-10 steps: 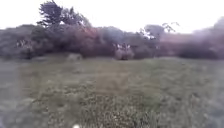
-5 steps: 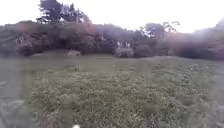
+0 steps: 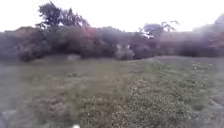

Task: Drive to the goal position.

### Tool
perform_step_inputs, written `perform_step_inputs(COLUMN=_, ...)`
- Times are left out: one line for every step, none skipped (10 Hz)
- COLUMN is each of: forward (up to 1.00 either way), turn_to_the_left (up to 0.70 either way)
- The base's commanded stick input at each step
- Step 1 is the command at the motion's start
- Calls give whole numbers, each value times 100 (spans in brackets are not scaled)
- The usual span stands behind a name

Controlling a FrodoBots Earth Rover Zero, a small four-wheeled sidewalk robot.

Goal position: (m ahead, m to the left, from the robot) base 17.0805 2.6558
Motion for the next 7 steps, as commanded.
perform_step_inputs(forward=45, turn_to_the_left=0)
perform_step_inputs(forward=45, turn_to_the_left=0)
perform_step_inputs(forward=45, turn_to_the_left=0)
perform_step_inputs(forward=45, turn_to_the_left=0)
perform_step_inputs(forward=45, turn_to_the_left=0)
perform_step_inputs(forward=45, turn_to_the_left=0)
perform_step_inputs(forward=45, turn_to_the_left=0)
